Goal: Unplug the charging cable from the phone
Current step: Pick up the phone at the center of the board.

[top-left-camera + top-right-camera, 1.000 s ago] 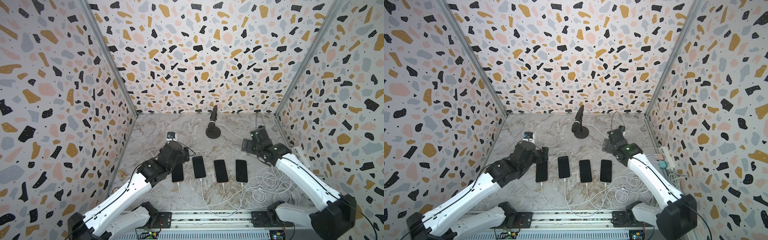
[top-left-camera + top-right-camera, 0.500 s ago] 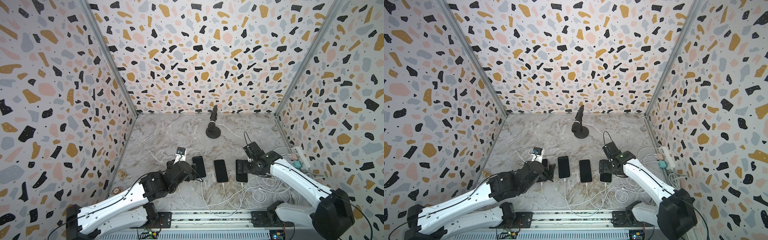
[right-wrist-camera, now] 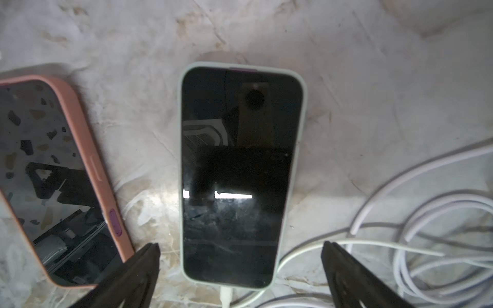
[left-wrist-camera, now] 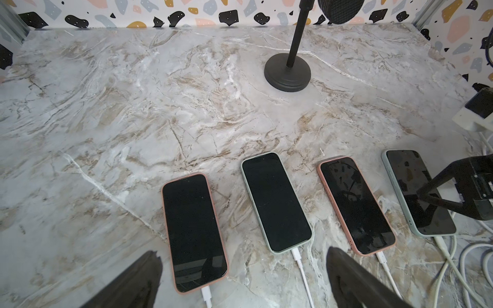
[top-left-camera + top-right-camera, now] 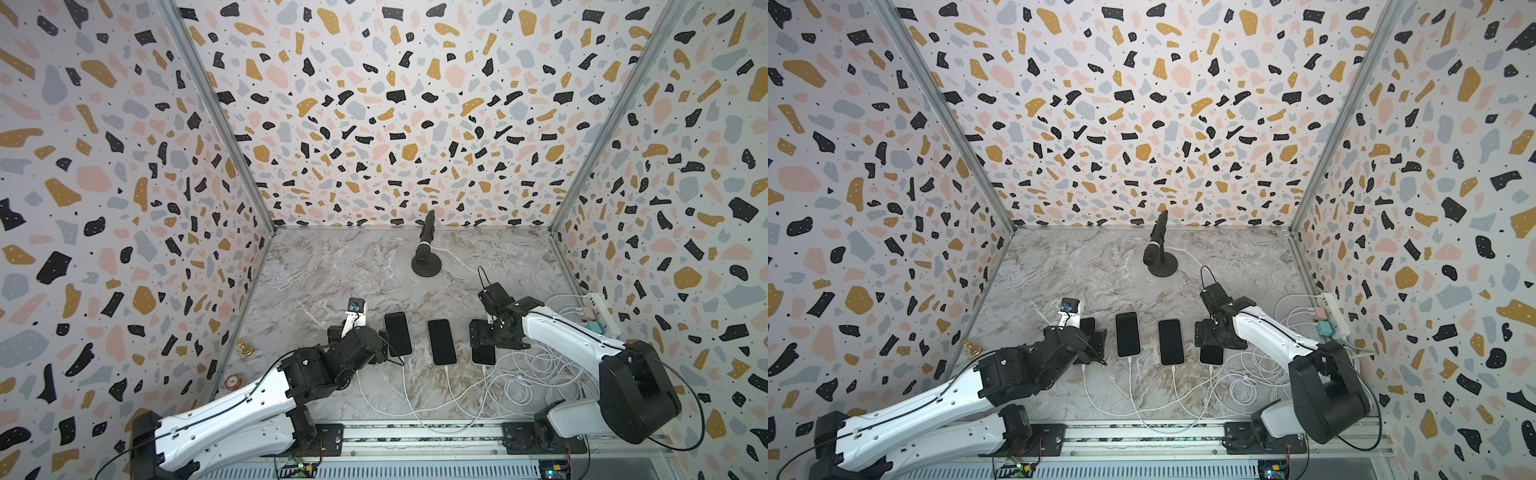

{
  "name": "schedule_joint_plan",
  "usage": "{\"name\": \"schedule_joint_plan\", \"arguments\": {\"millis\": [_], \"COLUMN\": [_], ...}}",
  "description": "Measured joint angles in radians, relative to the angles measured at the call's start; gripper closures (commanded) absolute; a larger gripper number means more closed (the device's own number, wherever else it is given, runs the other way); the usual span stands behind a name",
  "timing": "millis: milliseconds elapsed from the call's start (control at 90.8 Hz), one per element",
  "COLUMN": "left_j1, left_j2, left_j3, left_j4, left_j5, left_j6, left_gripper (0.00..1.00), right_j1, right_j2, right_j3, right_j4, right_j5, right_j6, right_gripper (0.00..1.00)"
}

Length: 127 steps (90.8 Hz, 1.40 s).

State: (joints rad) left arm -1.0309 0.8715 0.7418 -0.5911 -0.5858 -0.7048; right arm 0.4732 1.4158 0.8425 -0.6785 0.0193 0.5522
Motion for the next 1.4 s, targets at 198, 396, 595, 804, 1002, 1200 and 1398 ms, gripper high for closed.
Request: {"name": "schedule_joint_plan", "arguments": {"millis": [198, 396, 595, 804, 1002, 1200, 1398], "left_j1": [0.0, 0.0, 0.0, -0.022, -0.074, -0.13, -0.169], "left_j2": [0.026, 0.058, 0.093, 0.118, 0.143, 0.187, 0.219], "left_j3": [-0.002, -0.02, -0.055, -0.079, -0.095, -0.116, -0.156], "left_j4": [0.018, 0.06, 0.127, 0.2, 0.283, 0.366, 0.518], "left_j5": [0.005, 0.035, 0.094, 0.137, 0.142, 0.132, 0.146], "left_j6": [-0.027, -0.046, -0.048, -0.047, -0.043, -0.04, -0.024], "left_gripper": [0.0, 0.0, 0.0, 0.0, 0.0, 0.0, 0.0], "right_j1": [-0.001, -0.005, -0.007, -0.008, -0.01, -0.011, -0.011], "right_j2": [0.016, 0.033, 0.094, 0.111, 0.115, 0.114, 0.102], "right_j3": [-0.012, -0.013, -0.02, -0.035, -0.035, -0.035, -0.035], "right_j4": [0.028, 0.042, 0.076, 0.096, 0.095, 0.093, 0.088], "right_j5": [-0.008, 0.0, -0.005, -0.008, 0.002, 0.003, -0.001], "right_j6": [0.001, 0.009, 0.023, 0.034, 0.049, 0.058, 0.052], "right_gripper": [0.0, 0.0, 0.0, 0.06, 0.21, 0.45, 0.67]}}
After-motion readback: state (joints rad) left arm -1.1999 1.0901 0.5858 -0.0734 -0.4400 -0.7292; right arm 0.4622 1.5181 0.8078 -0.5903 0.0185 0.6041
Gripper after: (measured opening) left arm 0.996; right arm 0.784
